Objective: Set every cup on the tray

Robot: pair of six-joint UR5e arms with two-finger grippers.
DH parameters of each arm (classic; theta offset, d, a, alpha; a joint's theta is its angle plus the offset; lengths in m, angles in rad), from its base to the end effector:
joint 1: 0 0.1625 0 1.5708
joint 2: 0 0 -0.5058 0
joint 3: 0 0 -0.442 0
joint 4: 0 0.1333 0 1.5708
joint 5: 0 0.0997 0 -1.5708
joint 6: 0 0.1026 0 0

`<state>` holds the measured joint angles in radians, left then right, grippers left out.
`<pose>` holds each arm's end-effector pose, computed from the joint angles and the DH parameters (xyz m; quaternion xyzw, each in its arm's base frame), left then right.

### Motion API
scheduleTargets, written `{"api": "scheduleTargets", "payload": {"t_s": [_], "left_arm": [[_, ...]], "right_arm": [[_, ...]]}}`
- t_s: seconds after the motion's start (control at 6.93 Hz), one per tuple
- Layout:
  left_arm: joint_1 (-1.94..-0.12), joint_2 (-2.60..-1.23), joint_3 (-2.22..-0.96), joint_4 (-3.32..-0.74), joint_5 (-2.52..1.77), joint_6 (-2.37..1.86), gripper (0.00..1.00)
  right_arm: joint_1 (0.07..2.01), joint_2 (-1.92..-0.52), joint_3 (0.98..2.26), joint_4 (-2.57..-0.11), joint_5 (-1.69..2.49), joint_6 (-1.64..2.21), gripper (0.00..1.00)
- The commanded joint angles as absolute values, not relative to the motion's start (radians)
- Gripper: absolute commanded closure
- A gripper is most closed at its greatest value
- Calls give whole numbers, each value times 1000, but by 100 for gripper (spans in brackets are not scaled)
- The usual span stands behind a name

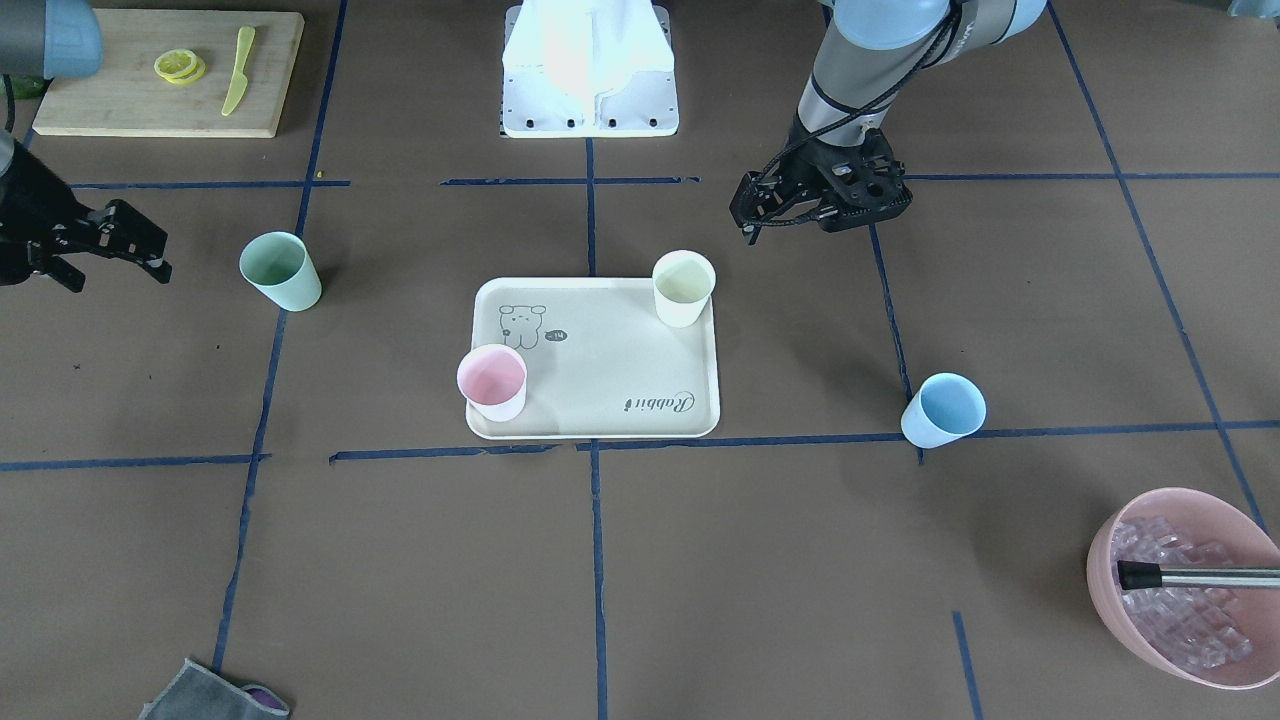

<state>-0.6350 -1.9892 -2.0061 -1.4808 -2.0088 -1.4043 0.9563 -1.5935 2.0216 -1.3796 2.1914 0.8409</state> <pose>0.4558 -0.4473 0.2897 -0.0437 0.4136 -0.1315 0.8999 -0.2398 -0.4675 0.4948 0.0232 -0.4102 0.0100 0.9117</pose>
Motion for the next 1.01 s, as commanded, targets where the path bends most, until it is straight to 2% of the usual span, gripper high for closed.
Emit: {"api": "scheduleTargets", "payload": {"t_s": [0.0, 0.58, 0.72, 0.87], "left_arm": [[-635, -1988, -2006, -1480, -2008, -1402, 0], [-635, -1987, -2006, -1482, -2006, -1404, 0], [-635, -1987, -2006, -1482, -2006, -1404, 0], [-635, -1987, -2006, -1482, -2006, -1404, 0]], "right_arm": [[795, -1637, 2039, -1219, 2032, 1094, 2], [701, -1649, 2016, -1212, 1997, 1112, 5], [692, -1658, 2011, -1212, 1997, 1111, 9], [683, -1657, 2008, -1212, 1999, 1109, 49]]}}
